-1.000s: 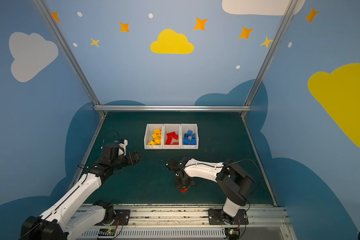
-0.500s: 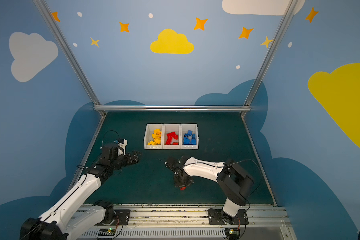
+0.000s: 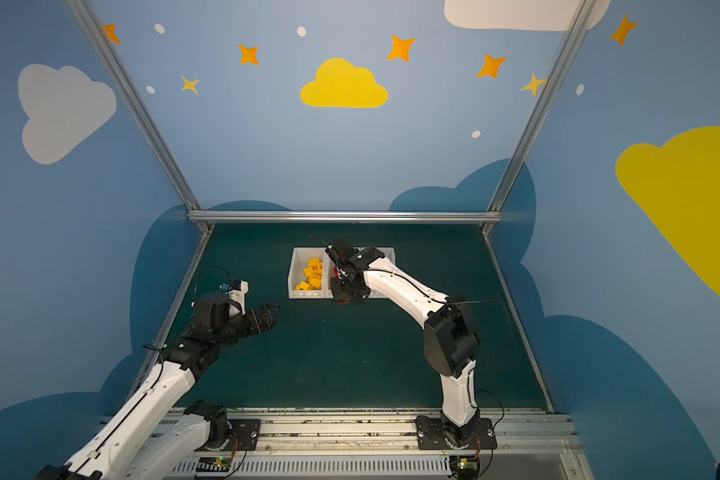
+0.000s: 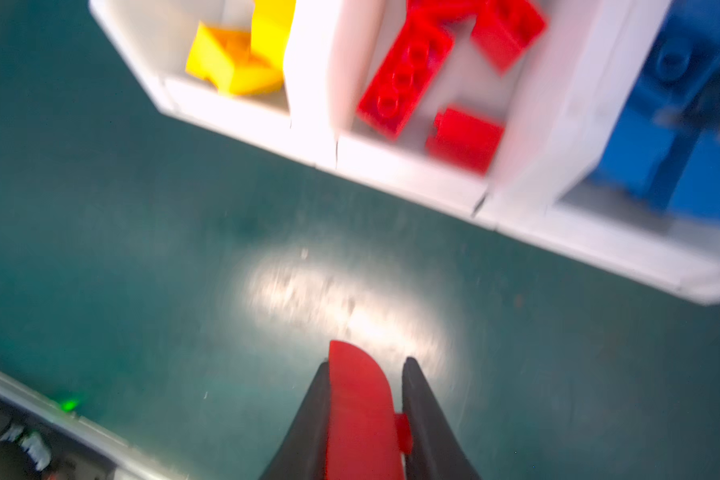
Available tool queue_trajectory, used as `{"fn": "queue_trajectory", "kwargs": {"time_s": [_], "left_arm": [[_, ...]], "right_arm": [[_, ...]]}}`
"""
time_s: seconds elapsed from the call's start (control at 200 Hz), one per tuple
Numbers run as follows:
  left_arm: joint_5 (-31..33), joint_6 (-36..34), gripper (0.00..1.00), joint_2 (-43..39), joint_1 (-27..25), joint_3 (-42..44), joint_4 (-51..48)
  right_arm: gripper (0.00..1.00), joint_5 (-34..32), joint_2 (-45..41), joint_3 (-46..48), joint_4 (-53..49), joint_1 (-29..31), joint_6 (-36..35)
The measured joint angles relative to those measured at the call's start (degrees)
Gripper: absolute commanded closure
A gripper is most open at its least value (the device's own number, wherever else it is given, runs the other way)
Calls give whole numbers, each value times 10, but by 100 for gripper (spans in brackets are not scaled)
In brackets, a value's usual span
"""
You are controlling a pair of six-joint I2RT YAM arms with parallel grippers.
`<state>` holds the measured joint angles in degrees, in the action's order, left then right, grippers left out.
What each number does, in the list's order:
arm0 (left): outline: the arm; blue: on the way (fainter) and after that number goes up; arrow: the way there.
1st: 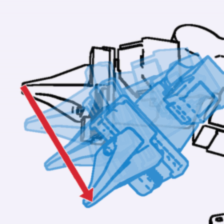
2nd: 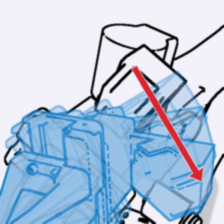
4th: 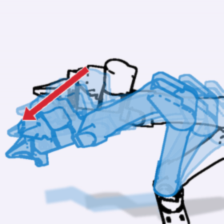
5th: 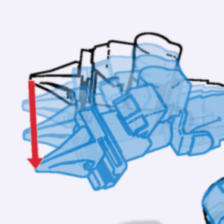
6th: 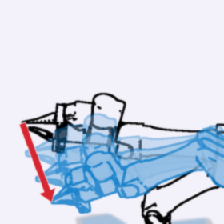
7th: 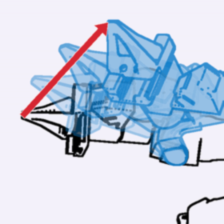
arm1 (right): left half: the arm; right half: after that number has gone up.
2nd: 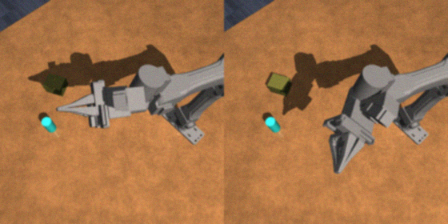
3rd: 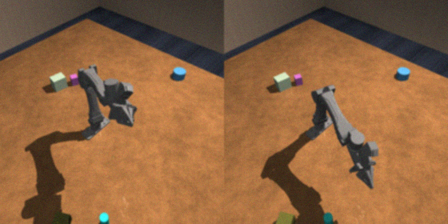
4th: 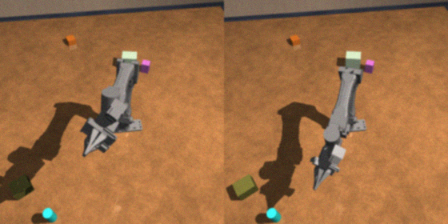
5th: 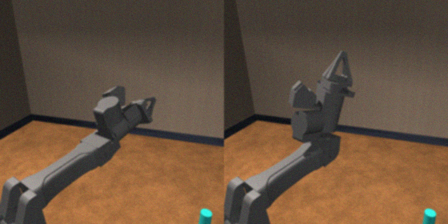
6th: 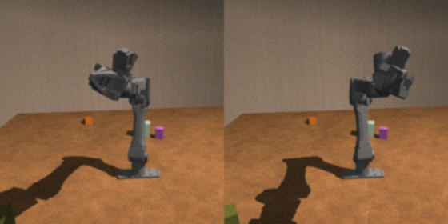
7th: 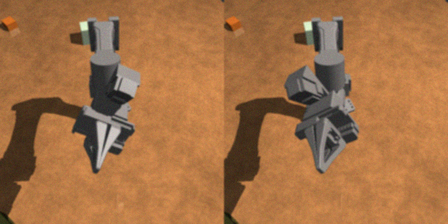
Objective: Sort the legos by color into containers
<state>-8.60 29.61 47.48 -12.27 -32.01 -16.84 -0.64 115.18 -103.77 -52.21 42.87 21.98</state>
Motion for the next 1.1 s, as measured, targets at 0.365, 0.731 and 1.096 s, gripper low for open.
{"fn": "queue_trajectory", "kwargs": {"time_s": [0.365, 0.731, 1.096], "left_arm": [[10, 2, 8, -37, 0, 13, -12], [26, 2, 6, -47, 0, 27, -18], [68, -13, 1, -51, 0, 27, -15]], "right_arm": [[43, -11, 194, -239, -59, -58, -45], [37, -14, 150, -206, -60, -67, -51], [34, -46, -164, 114, 82, -74, -51]]}}
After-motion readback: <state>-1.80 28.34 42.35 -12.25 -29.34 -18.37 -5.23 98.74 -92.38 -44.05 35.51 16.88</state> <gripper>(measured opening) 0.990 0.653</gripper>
